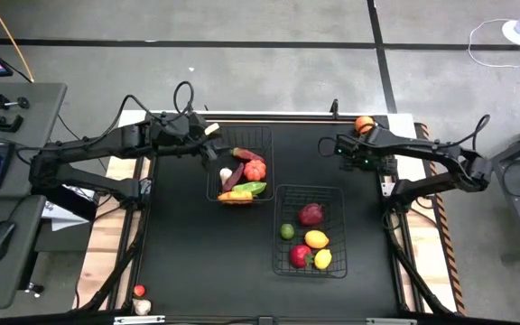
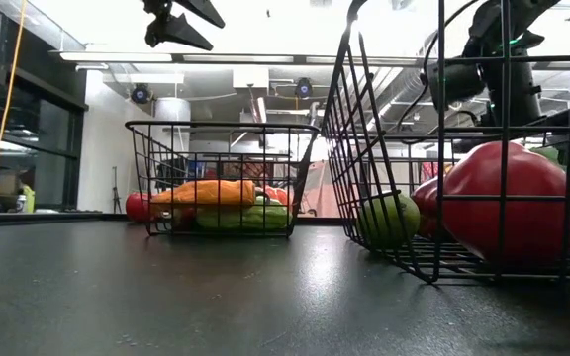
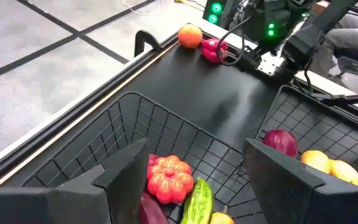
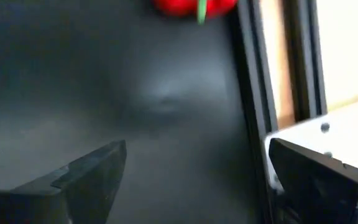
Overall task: Sort produce into baskets
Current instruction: Put the red bell pepper into the bottom black wire basket
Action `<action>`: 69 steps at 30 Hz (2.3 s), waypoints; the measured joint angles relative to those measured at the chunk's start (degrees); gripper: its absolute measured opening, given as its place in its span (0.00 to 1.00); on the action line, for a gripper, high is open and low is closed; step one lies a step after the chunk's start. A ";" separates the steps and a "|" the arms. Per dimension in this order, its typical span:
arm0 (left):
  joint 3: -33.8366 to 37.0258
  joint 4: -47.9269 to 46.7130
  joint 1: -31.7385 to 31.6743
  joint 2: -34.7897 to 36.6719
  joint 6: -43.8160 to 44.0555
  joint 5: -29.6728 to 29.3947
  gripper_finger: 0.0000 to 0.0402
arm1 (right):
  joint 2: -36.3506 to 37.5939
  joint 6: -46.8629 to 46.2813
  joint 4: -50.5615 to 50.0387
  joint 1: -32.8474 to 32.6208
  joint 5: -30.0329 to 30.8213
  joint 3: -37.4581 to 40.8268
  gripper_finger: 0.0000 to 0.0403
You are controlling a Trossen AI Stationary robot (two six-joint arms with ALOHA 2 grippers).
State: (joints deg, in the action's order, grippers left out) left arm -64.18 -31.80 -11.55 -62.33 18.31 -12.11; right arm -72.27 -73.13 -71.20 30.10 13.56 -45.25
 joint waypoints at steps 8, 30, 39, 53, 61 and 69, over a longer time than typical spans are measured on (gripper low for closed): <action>0.00 0.41 -4.15 0.00 3.88 -0.03 0.62 | 0.02 -0.42 13.28 7.24 5.94 3.60 0.96; 0.00 2.50 -8.44 -0.02 8.11 1.60 0.62 | -0.17 15.17 26.99 23.33 15.64 5.81 0.96; 0.00 2.50 -8.42 -0.02 6.86 3.03 0.62 | -0.20 12.29 29.77 24.75 11.25 5.81 0.96; 0.00 2.47 -8.42 -0.02 4.77 3.02 0.62 | -9.69 16.48 33.14 25.05 10.74 5.81 0.96; 0.00 2.50 -8.42 -0.02 4.98 3.01 0.62 | -12.94 18.78 34.15 24.88 11.27 5.78 0.96; 0.00 2.49 -8.42 -0.02 5.00 3.01 0.62 | -12.81 18.76 35.53 25.05 12.61 5.78 0.96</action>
State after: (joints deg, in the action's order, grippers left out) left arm -64.18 -29.30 -19.97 -62.35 23.31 -9.10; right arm -85.08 -54.37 -35.67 55.16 26.17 -39.46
